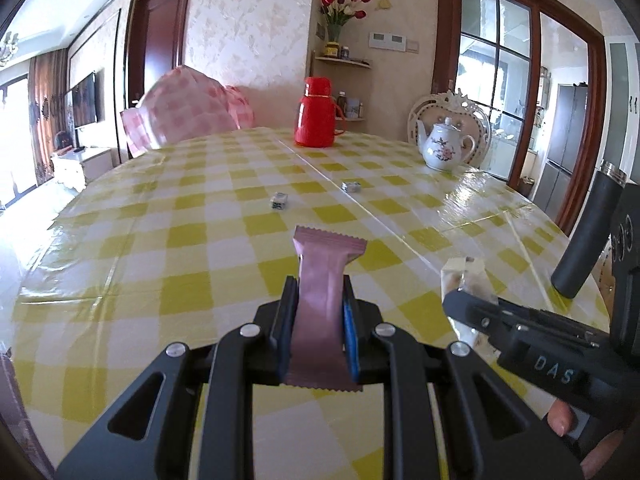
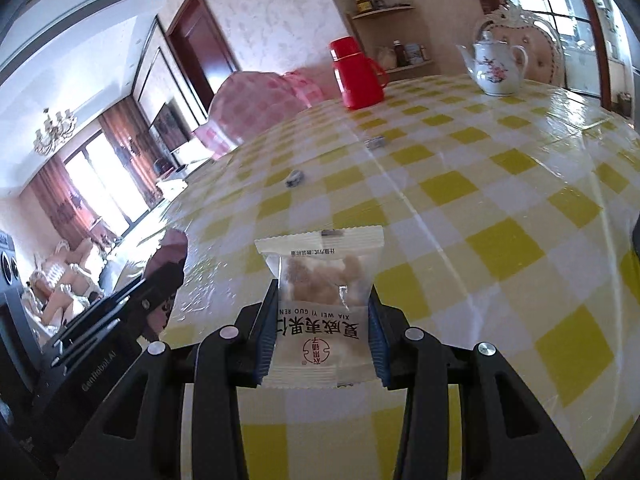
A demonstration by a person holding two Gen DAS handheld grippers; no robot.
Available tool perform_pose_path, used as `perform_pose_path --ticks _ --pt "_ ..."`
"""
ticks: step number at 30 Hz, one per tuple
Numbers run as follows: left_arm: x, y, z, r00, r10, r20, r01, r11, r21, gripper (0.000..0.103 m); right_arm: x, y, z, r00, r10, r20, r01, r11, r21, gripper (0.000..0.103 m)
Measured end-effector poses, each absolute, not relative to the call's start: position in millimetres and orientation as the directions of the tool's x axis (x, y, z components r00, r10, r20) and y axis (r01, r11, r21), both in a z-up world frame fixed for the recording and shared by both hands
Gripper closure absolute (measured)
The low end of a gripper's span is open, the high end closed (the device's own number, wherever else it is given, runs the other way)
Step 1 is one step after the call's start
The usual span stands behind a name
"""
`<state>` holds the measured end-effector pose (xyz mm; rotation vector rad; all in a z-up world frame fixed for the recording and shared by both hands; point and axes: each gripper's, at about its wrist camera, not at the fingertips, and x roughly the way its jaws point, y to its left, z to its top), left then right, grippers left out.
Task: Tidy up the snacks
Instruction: 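Lift both held snacks and carry them to the box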
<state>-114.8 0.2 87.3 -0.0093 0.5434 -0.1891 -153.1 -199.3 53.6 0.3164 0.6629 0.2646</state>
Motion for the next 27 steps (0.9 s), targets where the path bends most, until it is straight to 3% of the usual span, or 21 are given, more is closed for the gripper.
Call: perform_pose_path --ticks 14,27 --pt "-144 52 88 0.853 -0.084 -0.515 0.084 0.996 -0.023 0.082 -178 -133 65 0.712 0.433 -0.552 -0.304 0.900 0.314 0.063" --pt "-205 148 97 0.866 0.057 -0.497 -0.079 0.997 -0.023 0.082 -217 -51 74 0.632 0.532 -0.563 -0.492 0.837 0.238 0.063"
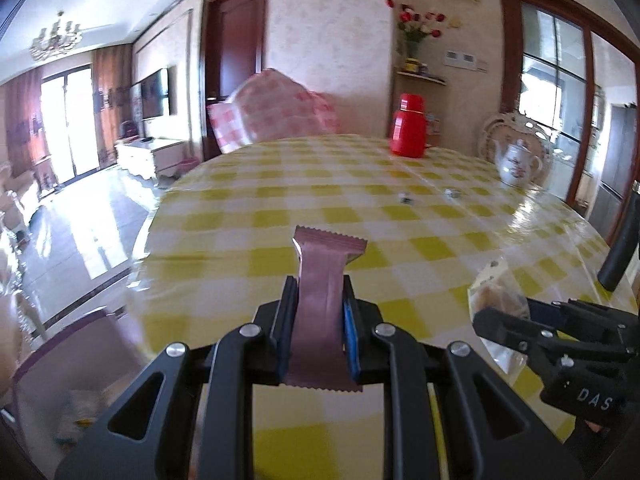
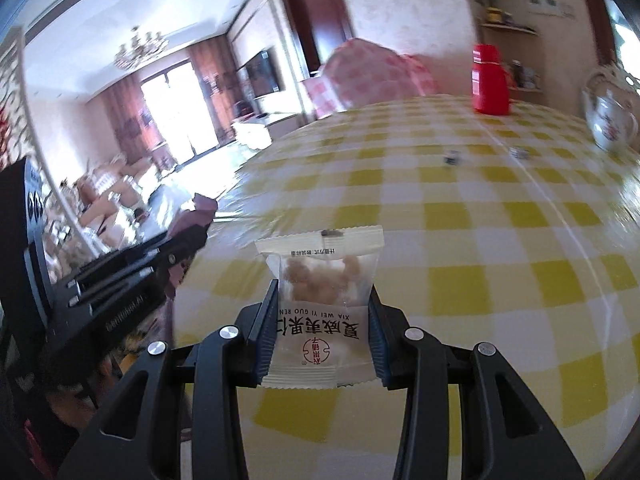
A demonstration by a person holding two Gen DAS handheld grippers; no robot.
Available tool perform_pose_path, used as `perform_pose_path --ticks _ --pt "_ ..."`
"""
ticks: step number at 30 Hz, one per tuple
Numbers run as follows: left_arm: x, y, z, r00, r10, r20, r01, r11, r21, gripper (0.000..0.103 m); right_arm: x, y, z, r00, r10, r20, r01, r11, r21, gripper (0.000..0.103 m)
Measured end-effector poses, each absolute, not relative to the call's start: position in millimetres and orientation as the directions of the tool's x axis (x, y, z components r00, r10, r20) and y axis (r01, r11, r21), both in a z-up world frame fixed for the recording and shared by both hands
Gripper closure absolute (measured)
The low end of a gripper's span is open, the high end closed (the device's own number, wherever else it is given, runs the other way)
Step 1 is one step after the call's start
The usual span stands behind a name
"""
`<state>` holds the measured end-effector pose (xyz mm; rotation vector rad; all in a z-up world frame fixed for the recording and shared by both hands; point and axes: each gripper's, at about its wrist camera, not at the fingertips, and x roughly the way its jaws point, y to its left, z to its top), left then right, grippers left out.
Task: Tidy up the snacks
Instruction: 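Lift both held snacks and carry them to the box, then open both grippers over the box to drop the snacks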
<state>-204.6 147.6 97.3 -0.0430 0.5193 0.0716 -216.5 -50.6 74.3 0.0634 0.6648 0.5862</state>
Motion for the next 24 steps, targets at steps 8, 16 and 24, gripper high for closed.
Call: perform_pose_path --ticks 8,16,24 --pt "-245 239 107 0.843 0.208 -0.495 -0.255 0.967 -0.027 0.082 -255 39 73 0.532 0.602 -0.595 -0.669 0.730 0.140 0.063" --pt "-274 308 104 0.763 0.349 -0.543 -0.401 0.916 0.025 0.081 -297 123 68 0.423 0.657 -0.624 -0.812 0.581 0.062 0.063" --pt "-302 347 115 0.698 0.489 -0.522 -0.569 0.823 0.011 0.015 -303 122 74 0.437 0.726 -0.532 -0.841 0.539 0.045 0.035"
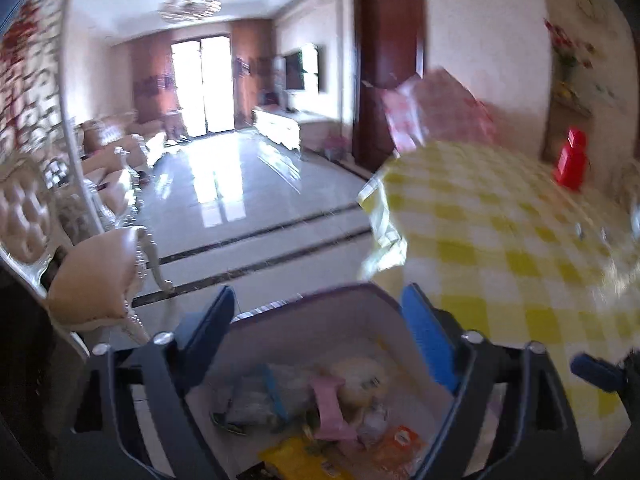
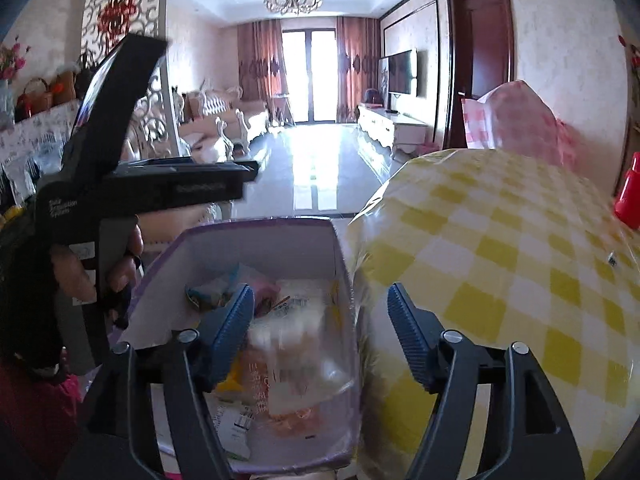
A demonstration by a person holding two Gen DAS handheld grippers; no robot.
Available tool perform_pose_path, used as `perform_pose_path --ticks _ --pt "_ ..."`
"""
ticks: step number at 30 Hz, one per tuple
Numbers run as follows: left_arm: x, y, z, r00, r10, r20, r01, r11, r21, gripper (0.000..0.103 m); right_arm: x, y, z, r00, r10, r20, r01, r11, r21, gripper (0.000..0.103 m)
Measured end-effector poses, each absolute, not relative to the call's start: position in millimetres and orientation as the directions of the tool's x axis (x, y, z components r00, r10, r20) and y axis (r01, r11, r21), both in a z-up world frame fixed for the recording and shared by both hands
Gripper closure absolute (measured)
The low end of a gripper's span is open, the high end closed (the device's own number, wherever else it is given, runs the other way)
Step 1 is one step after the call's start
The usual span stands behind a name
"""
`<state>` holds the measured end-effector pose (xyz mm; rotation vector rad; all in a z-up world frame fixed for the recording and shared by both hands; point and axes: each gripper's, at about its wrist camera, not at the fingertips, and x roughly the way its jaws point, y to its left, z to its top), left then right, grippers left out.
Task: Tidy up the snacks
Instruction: 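Open both grippers over the box to drop the snacks, then move both open tools back over the table toward the last small packets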
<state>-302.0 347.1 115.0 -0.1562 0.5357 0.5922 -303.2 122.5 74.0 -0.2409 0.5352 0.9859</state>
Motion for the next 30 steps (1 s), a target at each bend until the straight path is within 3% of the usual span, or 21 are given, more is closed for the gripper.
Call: perform_pose_path --ticks 3,5,8,12,19,25,30 --pt "-312 347 127 0.721 0.506 -0.474 -0.590 0.807 -0.035 0.003 -291 100 81 0.473 0.713 -0.517 -0.813 0.579 0.054 0.032" --pt "-315 339 136 0.746 0.514 -0.423 -0.587 0.808 -0.053 0.002 -279 74 87 0.505 0.701 -0.504 -0.781 0.620 0.078 0.026" --pt "-305 318 142 0.780 0.469 -0.414 -0.539 0.840 -0.064 0.002 -261 33 96 0.580 0.662 -0.475 -0.713 0.694 0.096 0.022" --pt "-268 277 147 0.826 0.327 -0.459 -0.430 0.892 -0.137 0.002 -225 -29 103 0.680 0.580 -0.449 -0.586 0.798 0.142 0.016" --pt "-130 150 135 0.838 -0.003 -0.546 -0.140 0.966 -0.219 0.002 -159 -145 82 0.783 0.341 -0.521 -0.266 0.939 0.216 0.016" --pt "-5 68 81 0.752 -0.046 -0.657 -0.125 0.969 -0.211 0.002 -115 -215 56 0.770 0.199 -0.607 -0.082 0.973 0.215 0.016" --pt "81 28 57 0.716 -0.043 -0.697 -0.121 0.975 -0.184 0.002 -77 -244 49 0.759 0.183 -0.625 -0.066 0.976 0.207 0.016"
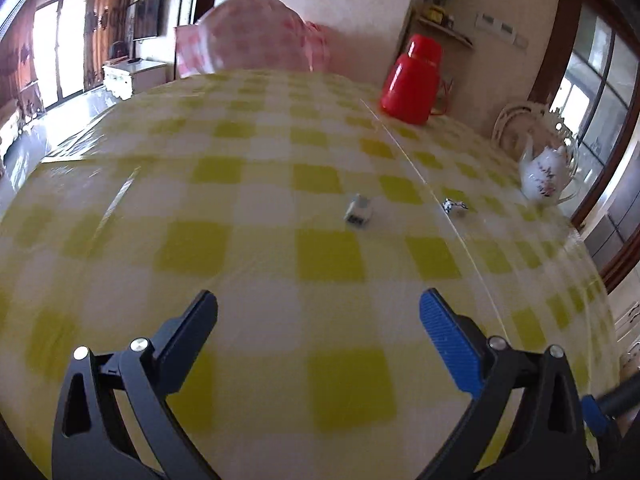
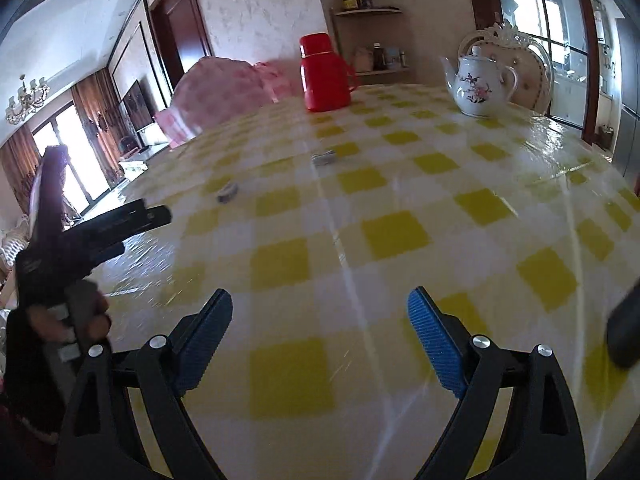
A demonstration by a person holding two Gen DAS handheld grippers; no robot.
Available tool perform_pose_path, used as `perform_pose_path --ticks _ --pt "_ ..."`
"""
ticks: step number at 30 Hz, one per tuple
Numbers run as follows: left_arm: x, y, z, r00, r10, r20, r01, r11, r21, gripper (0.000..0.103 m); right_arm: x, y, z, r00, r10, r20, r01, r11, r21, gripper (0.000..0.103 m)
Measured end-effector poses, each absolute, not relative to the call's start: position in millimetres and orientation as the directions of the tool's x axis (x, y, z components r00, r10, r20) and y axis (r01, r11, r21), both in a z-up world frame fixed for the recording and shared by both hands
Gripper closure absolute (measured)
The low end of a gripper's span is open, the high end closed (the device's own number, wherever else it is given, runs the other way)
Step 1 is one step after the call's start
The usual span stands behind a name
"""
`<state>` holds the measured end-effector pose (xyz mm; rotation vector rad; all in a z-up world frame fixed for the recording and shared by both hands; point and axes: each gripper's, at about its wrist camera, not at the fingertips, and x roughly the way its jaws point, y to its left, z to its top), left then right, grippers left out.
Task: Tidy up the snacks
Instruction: 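Move both open tools back over the table toward the last small packets, then grasp the blue-printed small packet with the right gripper while the left grasps the white packet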
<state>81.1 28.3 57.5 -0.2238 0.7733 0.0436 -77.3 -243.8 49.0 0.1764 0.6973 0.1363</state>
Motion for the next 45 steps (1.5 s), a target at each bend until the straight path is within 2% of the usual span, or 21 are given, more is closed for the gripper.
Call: perform_pose_path --ticks 8,11,15,19,21,24,25,26,33,38,40,45 --pt "145 23 54 0.788 -0.064 -0.613 -0.143 0.948 -0.284 0.002 43 -246 28 0.692 0.161 -0.704 -0.025 0.980 0.200 0.016" --pt "153 25 47 0.788 -0.065 -0.612 -0.110 0.963 -0.245 0.002 86 -235 26 0.689 0.160 -0.707 -0.014 0.978 0.209 0.016" --pt "150 48 54 0.821 -0.090 -0.563 -0.141 0.925 -0.353 0.002 146 -217 24 0.686 0.144 -0.714 -0.023 0.984 0.176 0.017" --pt "157 56 49 0.796 -0.137 -0.589 -0.136 0.909 -0.395 0.002 201 -203 19 0.662 0.105 -0.742 -0.003 0.990 0.138 0.032" --pt "158 61 46 0.788 -0.152 -0.597 -0.150 0.893 -0.425 0.002 219 -199 16 0.646 0.092 -0.757 0.003 0.992 0.123 0.035" --pt "159 68 43 0.780 -0.158 -0.606 -0.172 0.877 -0.449 0.002 234 -194 11 0.617 0.082 -0.782 -0.007 0.995 0.098 0.044" --pt "160 68 41 0.777 -0.155 -0.610 -0.176 0.877 -0.448 0.002 235 -193 10 0.617 0.073 -0.783 -0.008 0.996 0.087 0.053" --pt "160 69 40 0.774 -0.155 -0.614 -0.181 0.875 -0.448 0.002 234 -191 11 0.619 0.076 -0.782 -0.020 0.997 0.081 0.069" --pt "163 74 39 0.758 -0.166 -0.630 -0.158 0.891 -0.425 0.002 158 -205 28 0.692 0.094 -0.716 -0.075 0.995 0.058 0.069" --pt "166 74 41 0.733 -0.193 -0.652 -0.111 0.912 -0.395 0.002 76 -219 40 0.716 0.146 -0.682 -0.111 0.989 0.095 0.069" --pt "164 73 43 0.733 -0.185 -0.654 -0.101 0.922 -0.374 0.002 48 -225 42 0.712 0.189 -0.677 -0.118 0.982 0.150 0.069" --pt "160 45 49 0.722 -0.136 -0.678 -0.043 0.970 -0.240 0.002 9 -233 49 0.727 0.233 -0.646 -0.123 0.970 0.212 0.069"
